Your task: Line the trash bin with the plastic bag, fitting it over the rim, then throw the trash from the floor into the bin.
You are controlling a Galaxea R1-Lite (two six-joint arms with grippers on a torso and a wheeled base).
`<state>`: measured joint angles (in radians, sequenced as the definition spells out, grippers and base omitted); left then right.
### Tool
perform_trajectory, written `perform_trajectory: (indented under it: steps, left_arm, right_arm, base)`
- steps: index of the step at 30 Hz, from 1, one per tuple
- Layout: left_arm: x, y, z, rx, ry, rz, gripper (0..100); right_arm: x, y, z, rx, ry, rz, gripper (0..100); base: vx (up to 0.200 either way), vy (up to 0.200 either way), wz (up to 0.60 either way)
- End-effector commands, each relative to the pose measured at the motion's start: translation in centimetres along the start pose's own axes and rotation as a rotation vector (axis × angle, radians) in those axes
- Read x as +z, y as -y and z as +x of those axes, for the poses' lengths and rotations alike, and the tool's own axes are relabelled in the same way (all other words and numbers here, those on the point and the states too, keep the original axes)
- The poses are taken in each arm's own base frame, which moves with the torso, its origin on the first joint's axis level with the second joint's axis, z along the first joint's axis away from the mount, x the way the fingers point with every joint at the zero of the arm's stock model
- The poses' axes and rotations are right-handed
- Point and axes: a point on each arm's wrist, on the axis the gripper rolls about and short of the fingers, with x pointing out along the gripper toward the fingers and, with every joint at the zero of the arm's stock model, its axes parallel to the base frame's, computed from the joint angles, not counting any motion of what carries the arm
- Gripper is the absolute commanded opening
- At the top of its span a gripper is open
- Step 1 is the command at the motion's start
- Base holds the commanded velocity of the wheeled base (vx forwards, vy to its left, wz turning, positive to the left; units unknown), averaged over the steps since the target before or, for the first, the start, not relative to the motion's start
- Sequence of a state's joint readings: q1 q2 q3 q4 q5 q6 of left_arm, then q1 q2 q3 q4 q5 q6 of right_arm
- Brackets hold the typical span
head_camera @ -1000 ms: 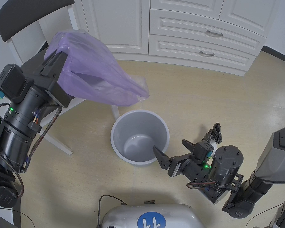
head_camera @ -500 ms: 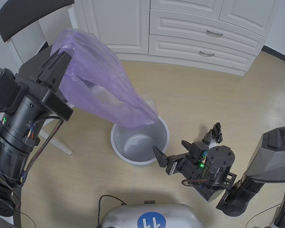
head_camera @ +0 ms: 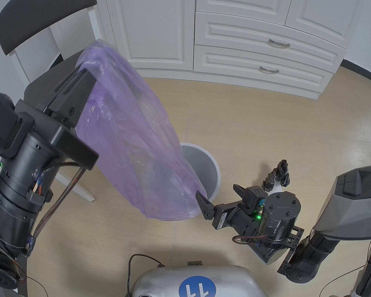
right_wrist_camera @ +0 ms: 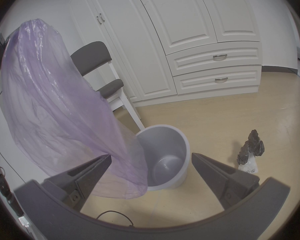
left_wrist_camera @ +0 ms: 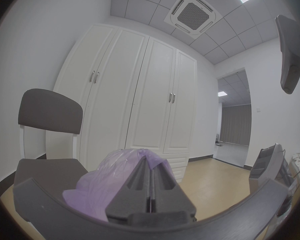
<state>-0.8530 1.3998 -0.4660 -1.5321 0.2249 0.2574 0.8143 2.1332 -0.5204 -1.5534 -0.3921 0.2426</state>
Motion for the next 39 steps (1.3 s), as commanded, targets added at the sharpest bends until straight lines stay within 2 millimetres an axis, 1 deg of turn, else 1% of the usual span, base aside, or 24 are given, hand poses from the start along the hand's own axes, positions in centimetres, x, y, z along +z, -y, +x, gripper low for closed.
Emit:
perform_trajectory:
  steps: [1, 5, 9, 16, 17, 21, 22, 27, 30, 33, 36, 39]
  left_arm:
    - [0.0, 0.4, -0.1, -0.016, -0.003, -0.01, 0]
    - [-0.3, 0.5, 0.1, -0.015, -0.012, -0.008, 0]
    - [-0.6, 0.6, 0.2, -0.017, -0.021, -0.006, 0]
    - [-0.7, 0.6, 0.2, -0.018, -0.024, -0.005, 0]
    - [-0.7, 0.6, 0.2, -0.018, -0.022, -0.006, 0]
    - [-0.6, 0.6, 0.3, -0.015, -0.019, -0.007, 0]
    - [-0.5, 0.6, 0.4, -0.014, -0.016, -0.007, 0]
    - [-0.3, 0.6, 0.6, 0.002, -0.008, -0.01, 0]
    - [-0.3, 0.6, 0.9, 0.04, -0.009, -0.014, 0]
    - [-0.4, 0.6, 1.0, 0.041, -0.012, -0.013, 0]
    - [-0.7, 0.8, 1.2, 0.041, -0.021, -0.012, 0]
    - [-0.6, 0.8, 1.7, 0.057, -0.013, -0.018, 0]
  right_arm:
    - [-0.3, -0.1, 0.1, 0.001, 0.005, 0.002, 100]
    - [-0.4, -0.3, 0.0, 0.009, 0.0, 0.002, 100]
    - [-1.1, -1.1, -0.3, 0.034, -0.02, 0.025, 100]
    - [-3.0, -2.5, -0.4, 0.071, -0.07, 0.084, 100]
    - [-3.6, -2.7, -0.3, 0.076, -0.082, 0.097, 100]
    - [-4.1, -2.9, -0.2, 0.078, -0.094, 0.114, 100]
    - [-4.3, -3.1, 0.1, 0.079, -0.09, 0.123, 100]
    - [-4.2, -3.3, 0.6, 0.083, -0.077, 0.155, 100]
    - [-3.9, -3.7, 1.1, 0.088, -0.054, 0.189, 100]
    - [-3.6, -3.8, 1.3, 0.083, -0.039, 0.208, 100]
    - [-3.1, -4.3, 2.0, 0.061, 0.007, 0.234, 100]
    - [-2.9, -4.4, 2.8, 0.034, 0.043, 0.263, 100]
  base:
    - [0.0, 0.0, 0.0]
    - [0.0, 0.0, 0.0]
    - [0.0, 0.0, 0.0]
    - [0.0, 0.0, 0.0]
    - [0.0, 0.0, 0.0]
    - [0.0, 0.0, 0.0]
    - [0.0, 0.0, 0.0]
    - [0.0, 0.0, 0.0]
    - [0.0, 0.0, 0.0]
    - [0.0, 0.0, 0.0]
    - [0.0, 0.0, 0.0]
    - [0.0, 0.0, 0.0]
